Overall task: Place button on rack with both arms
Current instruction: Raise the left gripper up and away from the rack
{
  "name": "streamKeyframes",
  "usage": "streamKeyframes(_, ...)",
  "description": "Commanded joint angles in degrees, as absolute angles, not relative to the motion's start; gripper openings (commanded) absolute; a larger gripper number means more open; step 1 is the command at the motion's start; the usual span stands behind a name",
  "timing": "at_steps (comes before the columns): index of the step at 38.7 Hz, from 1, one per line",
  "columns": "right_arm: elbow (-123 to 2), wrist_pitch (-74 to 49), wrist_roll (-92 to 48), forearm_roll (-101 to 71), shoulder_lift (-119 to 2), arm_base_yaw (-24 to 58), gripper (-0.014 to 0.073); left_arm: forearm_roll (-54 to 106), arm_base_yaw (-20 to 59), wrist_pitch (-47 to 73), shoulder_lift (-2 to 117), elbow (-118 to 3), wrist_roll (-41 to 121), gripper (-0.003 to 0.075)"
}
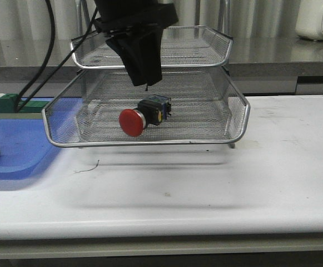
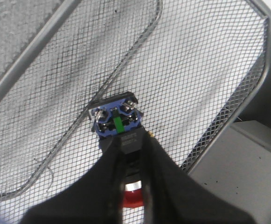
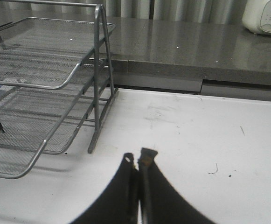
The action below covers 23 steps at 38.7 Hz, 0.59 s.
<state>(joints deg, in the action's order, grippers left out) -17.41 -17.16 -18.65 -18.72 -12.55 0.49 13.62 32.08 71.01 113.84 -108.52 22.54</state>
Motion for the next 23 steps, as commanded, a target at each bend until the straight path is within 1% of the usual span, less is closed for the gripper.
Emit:
streamKeyframes(1,-18.9,-12.7,-19.1,-19.1,-13.1,0.5,-0.0061,12.9,32.4,74.1,107.8,-110.0,20.7,-0.0019)
streamKeyframes(6,-18.9,-12.7,-19.1,-19.1,-13.1,0.5,-0.0061,8.2,32.0,74.1,103.9,-107.6,19.6,-0.0019)
streamKeyframes(10,-18.9,-12.7,-19.1,-19.1,-13.1,0.5,-0.0061,6.0,30.0,74.1,100.0,-104.3,18.4,-0.0019)
streamKeyframes(17,-18.9,-12.7,-19.1,-19.1,-13.1,0.5,-0.0061,6.0,22.8,73.9,92.0,-96.2,17.5,-0.0019)
streamKeyframes(23,-18.9,-12.7,-19.1,-19.1,-13.1,0.5,-0.0061,6.4,15.1,70.0,83.5,-86.7,16.5,-0.0019)
